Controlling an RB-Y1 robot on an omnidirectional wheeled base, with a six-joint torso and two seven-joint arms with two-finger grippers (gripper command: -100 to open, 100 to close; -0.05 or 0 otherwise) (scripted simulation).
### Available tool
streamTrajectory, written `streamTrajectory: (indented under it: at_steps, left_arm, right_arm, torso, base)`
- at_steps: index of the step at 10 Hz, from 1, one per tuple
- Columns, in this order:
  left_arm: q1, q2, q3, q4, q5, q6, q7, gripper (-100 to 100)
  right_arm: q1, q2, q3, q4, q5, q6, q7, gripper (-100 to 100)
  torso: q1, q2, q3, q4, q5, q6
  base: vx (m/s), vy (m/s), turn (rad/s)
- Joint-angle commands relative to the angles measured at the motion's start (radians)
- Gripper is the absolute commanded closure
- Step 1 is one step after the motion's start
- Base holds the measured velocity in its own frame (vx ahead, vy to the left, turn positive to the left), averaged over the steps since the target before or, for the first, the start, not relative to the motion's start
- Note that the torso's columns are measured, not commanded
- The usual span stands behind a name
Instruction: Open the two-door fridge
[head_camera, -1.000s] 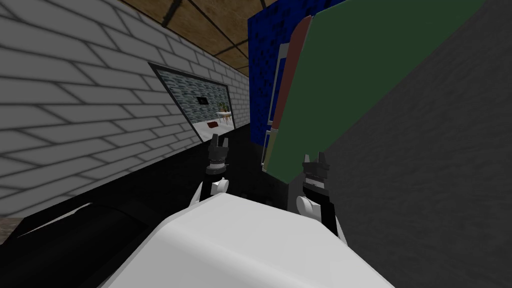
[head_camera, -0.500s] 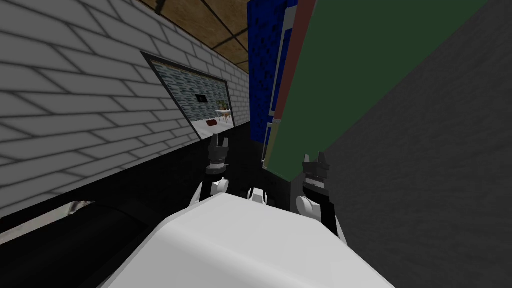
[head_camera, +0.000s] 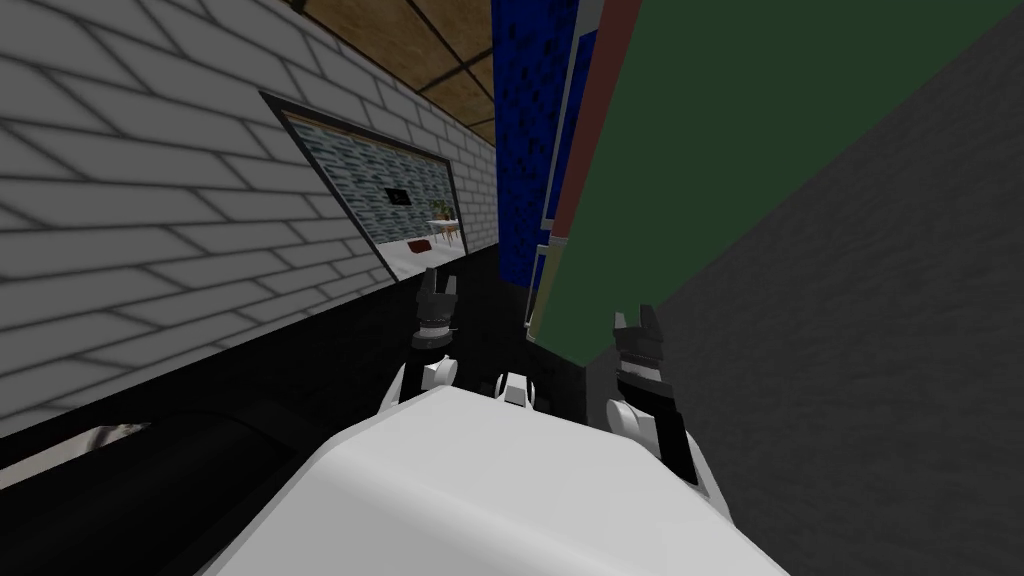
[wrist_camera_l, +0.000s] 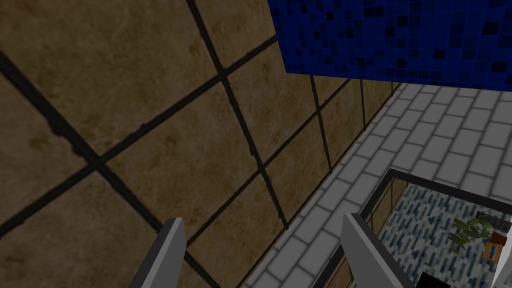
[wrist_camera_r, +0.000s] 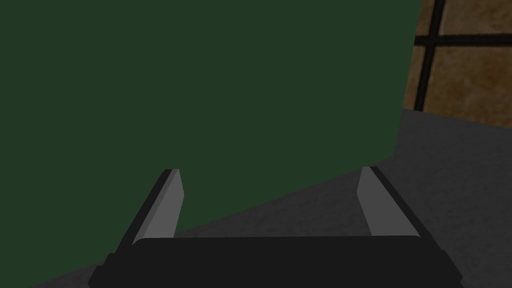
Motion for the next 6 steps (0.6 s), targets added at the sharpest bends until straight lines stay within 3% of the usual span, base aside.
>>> streamTrajectory:
  at_steps: [1,4,5,6]
  left_arm:
    - [0.0,0.0,0.0,0.0,0.0,0.0,0.0,0]
    - [0.0,0.0,0.0,0.0,0.0,0.0,0.0,0]
    - [0.0,0.0,0.0,0.0,0.0,0.0,0.0,0]
    - [0.0,0.0,0.0,0.0,0.0,0.0,0.0,0]
  right_arm:
    - [0.014,-0.049,-0.044,-0.006,0.035,0.006,0.076,-100]
    - [0.033,-0.107,-0.106,-0.015,0.081,0.01,0.167,-100]
    - [0.033,-0.107,-0.106,-0.015,0.081,0.01,0.179,-100]
    - [0.041,-0.127,-0.129,-0.019,0.098,0.011,0.216,-100]
  torso:
    - [0.0,0.001,0.001,0.0,0.0,0.0]
    - [0.002,0.0,0.0,0.0,0.001,0.0]
    - [0.001,0.0,0.0,0.0,0.0,0.0]
    - [-0.002,0.003,0.001,0.001,-0.001,0.0]
  base:
    - [0.133,0.102,-0.062]
    - [0.157,0.134,-0.062]
    - [0.115,0.092,-0.024]
    - [0.099,0.065,-0.036]
